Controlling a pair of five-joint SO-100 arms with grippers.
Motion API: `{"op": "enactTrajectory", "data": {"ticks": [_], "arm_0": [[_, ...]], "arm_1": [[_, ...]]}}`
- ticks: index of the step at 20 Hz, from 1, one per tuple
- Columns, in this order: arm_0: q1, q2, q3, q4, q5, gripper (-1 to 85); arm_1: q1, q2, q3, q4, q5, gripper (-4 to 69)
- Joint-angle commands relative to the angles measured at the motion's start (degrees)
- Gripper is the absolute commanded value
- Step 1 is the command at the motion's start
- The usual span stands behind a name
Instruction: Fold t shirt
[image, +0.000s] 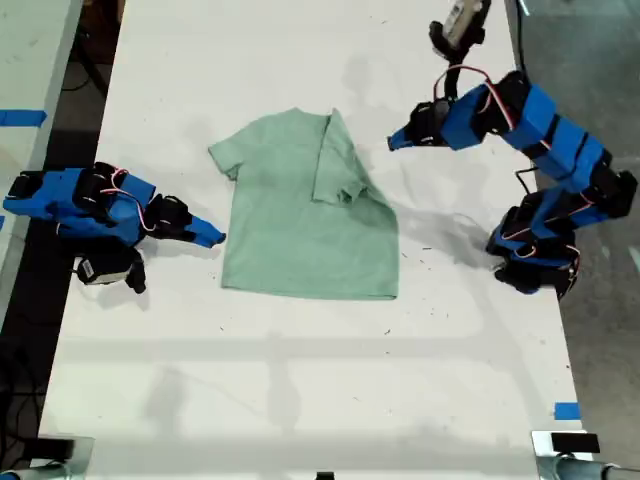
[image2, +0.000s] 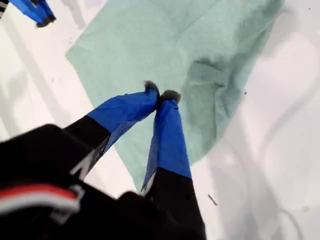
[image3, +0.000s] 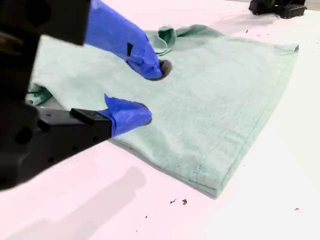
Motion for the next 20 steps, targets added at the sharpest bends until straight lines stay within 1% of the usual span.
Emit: {"op": "enactTrajectory", "data": {"ticks": [1,2,3,4,5,6,7,9,10,11,12,13,17,20], "arm_0": [[0.53,0.35,0.53,0.18,-1.05,11.1],[0.53,0.35,0.53,0.18,-1.05,11.1],[0.53,0.35,0.53,0.18,-1.05,11.1],[0.53,0.35,0.53,0.18,-1.05,11.1],[0.53,0.35,0.53,0.18,-1.05,11.1],[0.53,0.35,0.44,0.18,-0.88,11.1],[0.53,0.35,0.44,0.18,-1.05,11.2],[0.53,0.35,0.44,0.18,-1.05,11.2],[0.53,0.35,0.44,0.18,-1.05,11.2],[0.53,0.35,0.44,0.18,-1.05,11.2],[0.53,0.35,0.44,0.18,-1.05,11.2],[0.53,0.35,0.44,0.18,-1.05,11.2],[0.53,0.35,0.44,0.18,-1.05,11.2],[0.53,0.35,0.44,0.18,-1.05,11.2]], "arm_1": [[-3.96,23.64,20.21,-3.87,3.69,1.9],[-5.54,32.61,31.03,-6.59,5.1,1.9],[-8.53,42.98,43.42,-11.43,7.12,1.9],[-11.25,55.72,57.83,-17.58,8.88,1.9],[-12.3,71.98,70.49,-18.11,10.63,1.9],[-12.39,75.41,76.03,-12.3,12.83,1.8],[-11.51,74.53,78.75,-8.96,11.69,1.9],[-10.28,74.97,87.98,-8.79,10.81,1.9],[-8.09,74.97,91.76,-9.76,12.74,2.4],[-6.94,74.97,91.67,-7.65,16.61,4.6],[-6.42,74.97,91.41,-6.33,18.54,6.8],[-6.59,74.97,91.76,-6.24,20.74,7.6],[-9.14,74.97,91.85,-6.15,22.24,7.8],[-9.14,74.97,91.85,-6.15,22.32,7.8]]}}
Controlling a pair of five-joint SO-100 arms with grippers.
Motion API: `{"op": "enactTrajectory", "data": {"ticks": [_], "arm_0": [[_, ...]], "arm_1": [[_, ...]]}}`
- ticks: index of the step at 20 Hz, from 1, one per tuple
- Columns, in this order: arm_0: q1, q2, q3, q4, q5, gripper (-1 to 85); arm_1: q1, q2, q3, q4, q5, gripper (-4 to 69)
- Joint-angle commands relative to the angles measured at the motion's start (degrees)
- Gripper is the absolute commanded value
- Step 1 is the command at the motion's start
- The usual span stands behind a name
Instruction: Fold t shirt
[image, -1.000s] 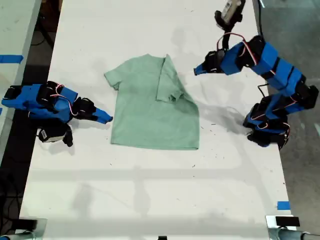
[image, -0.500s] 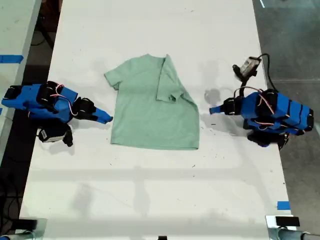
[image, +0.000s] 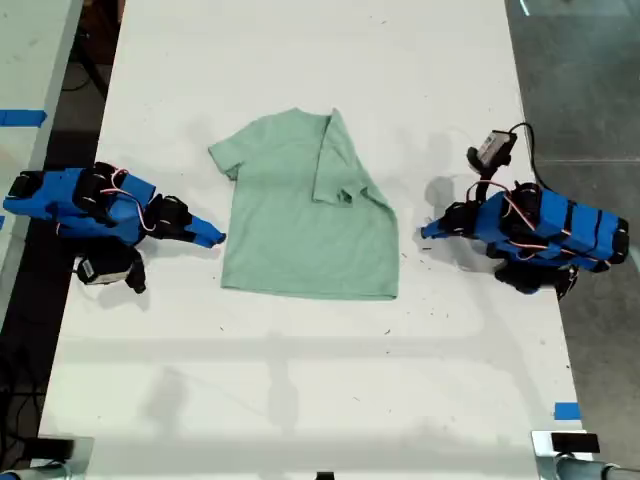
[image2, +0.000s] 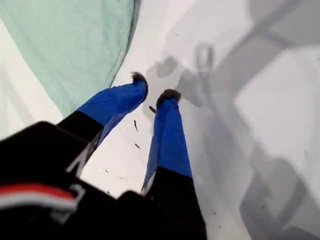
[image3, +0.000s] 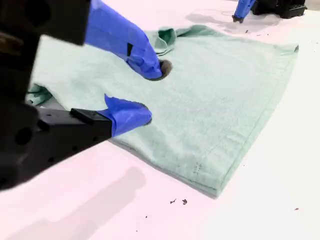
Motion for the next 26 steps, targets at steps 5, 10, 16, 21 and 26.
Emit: {"op": "enactTrajectory", "data": {"ticks": [5,10,16,21,26], "arm_0": [[0.53,0.35,0.44,0.26,-1.05,11.2],[0.53,0.35,0.44,0.26,-1.05,11.2],[0.53,0.35,0.35,0.35,-1.23,11.2],[-0.44,0.35,0.35,0.35,-1.23,11.2],[-3.25,0.35,0.26,0.44,-1.67,11.3]], "arm_1": [[0.0,0.53,1.93,0.09,0.88,7.3],[-0.18,0.53,1.93,0.0,1.05,7.1],[-0.35,0.53,1.93,0.0,1.32,6.9],[-0.88,0.53,1.93,0.0,1.58,6.8],[-0.97,0.53,1.93,0.0,1.58,6.8]]}}
